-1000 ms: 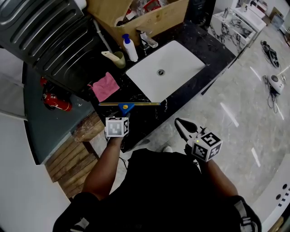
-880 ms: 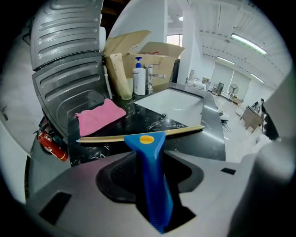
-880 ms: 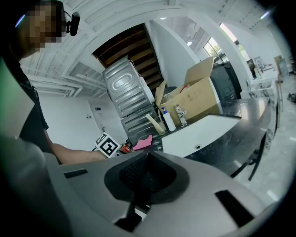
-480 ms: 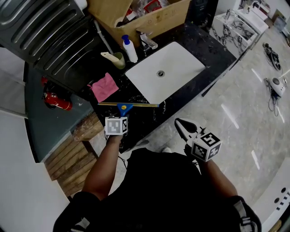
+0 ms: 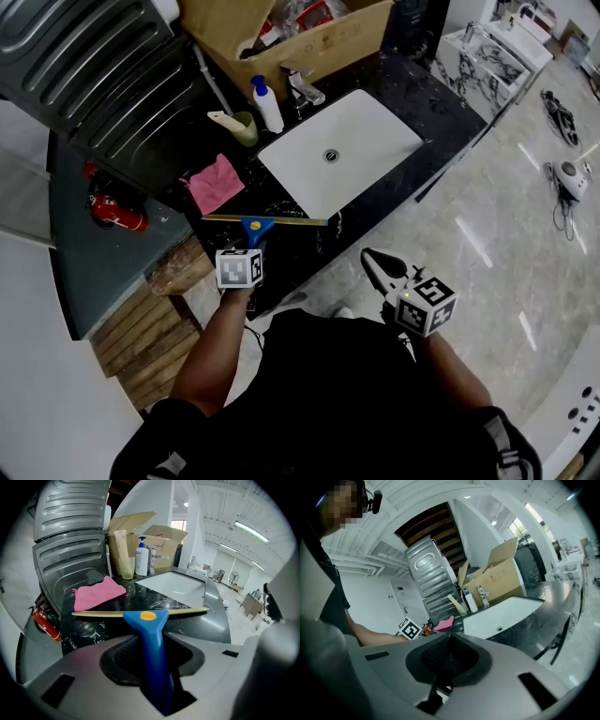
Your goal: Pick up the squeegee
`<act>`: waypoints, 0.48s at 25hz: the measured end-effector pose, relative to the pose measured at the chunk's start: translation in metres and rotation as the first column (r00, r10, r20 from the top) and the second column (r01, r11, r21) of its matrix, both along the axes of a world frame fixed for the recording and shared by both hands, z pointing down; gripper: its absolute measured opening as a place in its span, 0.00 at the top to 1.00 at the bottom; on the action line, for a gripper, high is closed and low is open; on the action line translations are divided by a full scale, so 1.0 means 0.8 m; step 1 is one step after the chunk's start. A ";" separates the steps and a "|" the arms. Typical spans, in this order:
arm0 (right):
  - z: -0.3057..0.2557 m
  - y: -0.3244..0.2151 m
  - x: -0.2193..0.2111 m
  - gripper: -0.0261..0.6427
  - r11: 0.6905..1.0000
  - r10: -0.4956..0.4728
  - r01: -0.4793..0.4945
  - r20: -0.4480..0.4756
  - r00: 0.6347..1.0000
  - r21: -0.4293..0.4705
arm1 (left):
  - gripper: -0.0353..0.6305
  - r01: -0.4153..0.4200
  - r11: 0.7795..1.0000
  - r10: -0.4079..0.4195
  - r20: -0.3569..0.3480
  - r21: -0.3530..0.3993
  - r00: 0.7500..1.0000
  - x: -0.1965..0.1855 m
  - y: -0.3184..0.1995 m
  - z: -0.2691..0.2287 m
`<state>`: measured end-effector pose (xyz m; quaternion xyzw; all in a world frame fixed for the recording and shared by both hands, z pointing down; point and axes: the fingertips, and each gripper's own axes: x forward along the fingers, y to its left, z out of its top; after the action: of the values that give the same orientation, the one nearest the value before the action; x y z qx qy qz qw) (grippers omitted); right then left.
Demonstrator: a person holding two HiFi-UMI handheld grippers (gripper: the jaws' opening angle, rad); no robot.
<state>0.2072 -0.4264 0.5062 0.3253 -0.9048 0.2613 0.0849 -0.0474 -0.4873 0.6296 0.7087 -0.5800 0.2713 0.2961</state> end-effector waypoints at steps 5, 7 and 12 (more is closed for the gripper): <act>-0.002 0.008 -0.009 0.95 1.000 -0.005 0.005 -0.009 1.000 0.010 | 0.74 0.012 1.000 -0.011 -0.025 0.015 1.000 -0.006 0.001 -0.001; -0.003 0.012 -0.014 0.95 1.000 -0.004 0.004 -0.013 1.000 0.016 | 0.74 0.003 1.000 -0.003 -0.029 0.015 1.000 -0.007 0.004 -0.001; -0.008 0.023 -0.026 0.95 1.000 0.013 -0.013 -0.015 1.000 0.026 | 0.74 -0.017 0.999 0.019 -0.068 0.028 0.997 -0.008 0.017 -0.009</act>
<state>0.1862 -0.4082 0.4999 0.3342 -0.9054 0.2475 0.0858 -0.0536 -0.4733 0.6226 0.7268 -0.5668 0.2415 0.3035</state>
